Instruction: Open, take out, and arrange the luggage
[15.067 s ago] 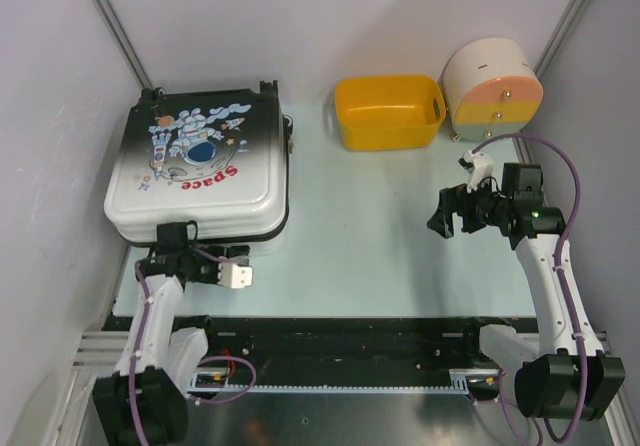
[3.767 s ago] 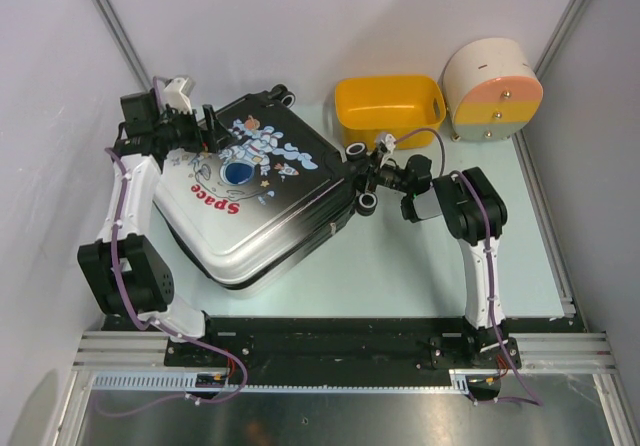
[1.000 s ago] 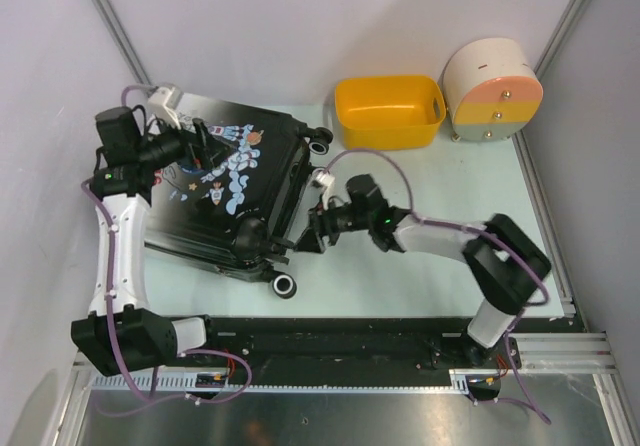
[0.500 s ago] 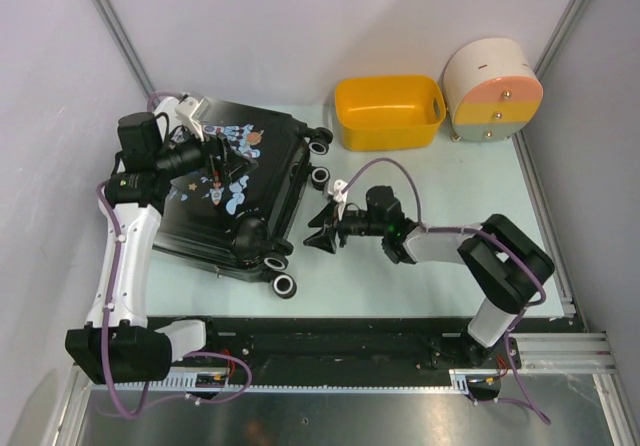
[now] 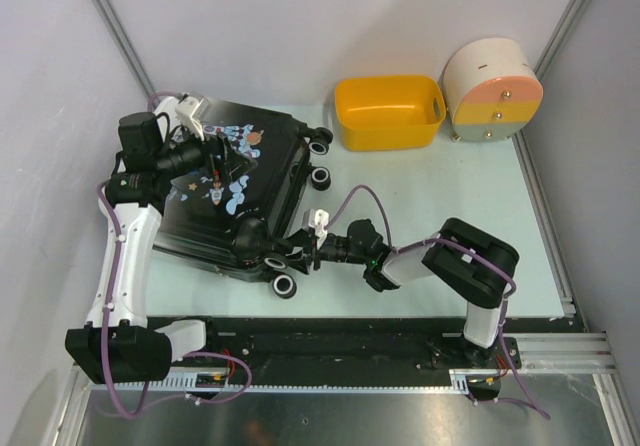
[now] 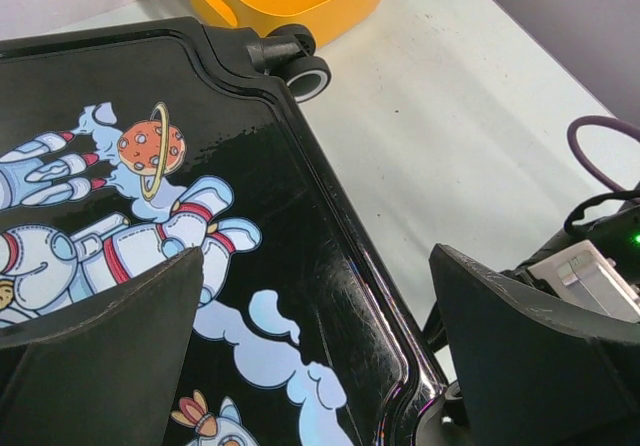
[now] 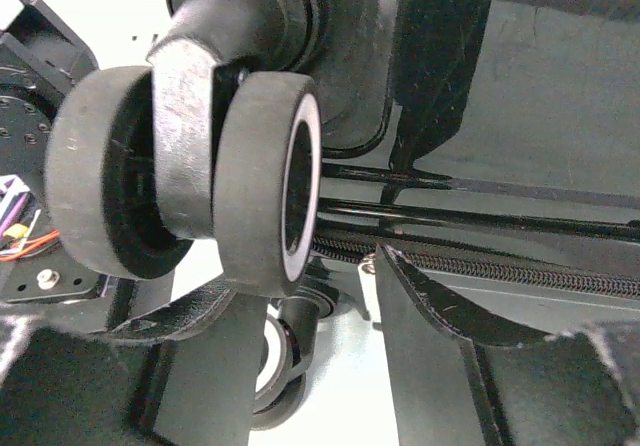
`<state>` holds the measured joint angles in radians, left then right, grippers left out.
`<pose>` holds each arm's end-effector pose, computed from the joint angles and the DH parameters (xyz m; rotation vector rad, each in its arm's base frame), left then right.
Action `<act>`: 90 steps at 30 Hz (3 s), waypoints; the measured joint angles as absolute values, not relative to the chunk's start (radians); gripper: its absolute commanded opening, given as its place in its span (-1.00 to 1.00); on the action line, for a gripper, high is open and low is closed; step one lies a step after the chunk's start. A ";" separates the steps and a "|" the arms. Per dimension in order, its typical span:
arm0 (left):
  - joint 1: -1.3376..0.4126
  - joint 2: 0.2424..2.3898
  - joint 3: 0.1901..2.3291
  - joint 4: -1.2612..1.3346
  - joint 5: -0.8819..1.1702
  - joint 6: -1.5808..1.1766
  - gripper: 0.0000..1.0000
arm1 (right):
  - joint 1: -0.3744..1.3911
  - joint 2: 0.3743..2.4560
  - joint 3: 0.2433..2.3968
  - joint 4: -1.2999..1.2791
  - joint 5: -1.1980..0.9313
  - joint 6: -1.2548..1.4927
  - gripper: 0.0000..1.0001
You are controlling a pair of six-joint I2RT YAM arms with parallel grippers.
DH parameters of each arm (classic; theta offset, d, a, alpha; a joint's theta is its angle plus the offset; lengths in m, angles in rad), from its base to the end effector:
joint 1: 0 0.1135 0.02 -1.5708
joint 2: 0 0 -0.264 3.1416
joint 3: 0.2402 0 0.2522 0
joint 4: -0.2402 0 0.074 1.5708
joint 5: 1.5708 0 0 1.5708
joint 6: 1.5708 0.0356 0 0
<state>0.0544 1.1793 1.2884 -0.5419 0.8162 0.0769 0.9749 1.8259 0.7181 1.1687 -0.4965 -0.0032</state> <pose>0.2466 -0.0125 0.4026 0.5346 1.8517 -0.7235 0.1851 0.3032 0.1830 -1.1146 1.1912 1.1348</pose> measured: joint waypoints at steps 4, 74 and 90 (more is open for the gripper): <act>0.054 1.179 1.288 -0.542 0.815 0.077 1.00 | 0.983 1.854 0.718 1.209 -0.469 -0.003 0.00; 0.134 1.281 1.218 -0.540 0.710 0.114 0.90 | 0.651 1.974 0.896 0.987 -0.726 0.123 -1.00; 0.138 1.281 1.217 -0.534 0.713 0.125 0.90 | 0.570 2.043 1.026 0.899 -0.709 0.243 -1.00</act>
